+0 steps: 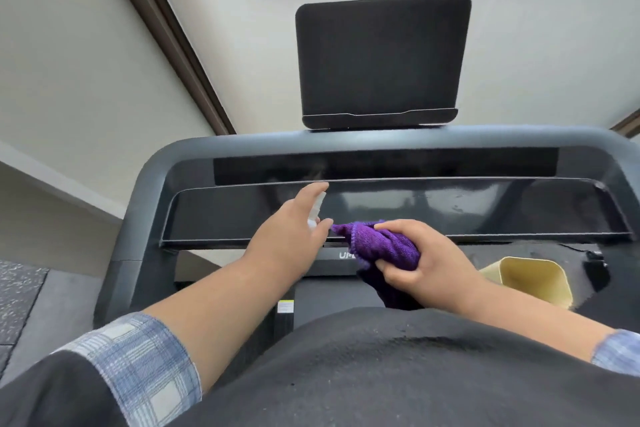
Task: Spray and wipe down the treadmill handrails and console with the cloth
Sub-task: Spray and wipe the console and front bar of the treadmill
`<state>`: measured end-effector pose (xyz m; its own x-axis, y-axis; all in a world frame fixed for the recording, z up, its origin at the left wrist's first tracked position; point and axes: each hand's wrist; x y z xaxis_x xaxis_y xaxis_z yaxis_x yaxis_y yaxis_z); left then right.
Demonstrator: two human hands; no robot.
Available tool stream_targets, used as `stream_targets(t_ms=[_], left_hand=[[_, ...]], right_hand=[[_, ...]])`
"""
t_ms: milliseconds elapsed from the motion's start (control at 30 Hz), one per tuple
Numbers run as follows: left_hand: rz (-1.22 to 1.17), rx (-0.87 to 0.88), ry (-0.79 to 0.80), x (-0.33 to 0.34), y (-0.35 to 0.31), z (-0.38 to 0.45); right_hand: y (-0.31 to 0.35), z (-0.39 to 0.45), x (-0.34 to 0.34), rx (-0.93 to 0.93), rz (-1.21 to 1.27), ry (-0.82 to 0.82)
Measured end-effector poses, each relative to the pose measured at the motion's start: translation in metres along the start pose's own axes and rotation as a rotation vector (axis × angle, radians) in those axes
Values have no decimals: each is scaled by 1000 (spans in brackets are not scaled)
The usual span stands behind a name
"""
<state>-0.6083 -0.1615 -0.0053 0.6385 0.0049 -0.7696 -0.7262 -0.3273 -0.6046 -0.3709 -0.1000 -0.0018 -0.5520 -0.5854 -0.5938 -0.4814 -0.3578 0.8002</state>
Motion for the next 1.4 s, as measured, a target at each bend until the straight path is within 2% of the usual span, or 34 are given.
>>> stream_targets(t_ms=[300,433,567,633,767,1000,1400], left_hand=[[-18,140,106,52,-71,22],[-42,146,153,79,-96,22],[-43,132,162,101,-116,19],[-36,128,162,110,-126,18],[-38,107,148,125,-141,17],[-47,82,127,141,-156,12],[-67,40,112,131,-144,-19]], right_hand=[[-44,-38,-78,144,216,-355],[-82,-46,-138,228,165,-604],[-123,-44,-192,331,-2,-698],[-144,-38,-209,366,-133,-611],[-173,-28,-208,440,-284,-263],[-177,-27,-193,462,-418,-170],[-118,15,-128,185,-643,104]])
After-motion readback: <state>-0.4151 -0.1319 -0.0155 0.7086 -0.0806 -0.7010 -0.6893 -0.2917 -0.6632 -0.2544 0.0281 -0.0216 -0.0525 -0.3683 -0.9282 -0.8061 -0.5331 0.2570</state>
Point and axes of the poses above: each hand's wrist, its own z-axis towards the middle knuckle, its own x-axis out of the palm, y = z × x, and after that the axes turned 4 degrees about y, right-handed
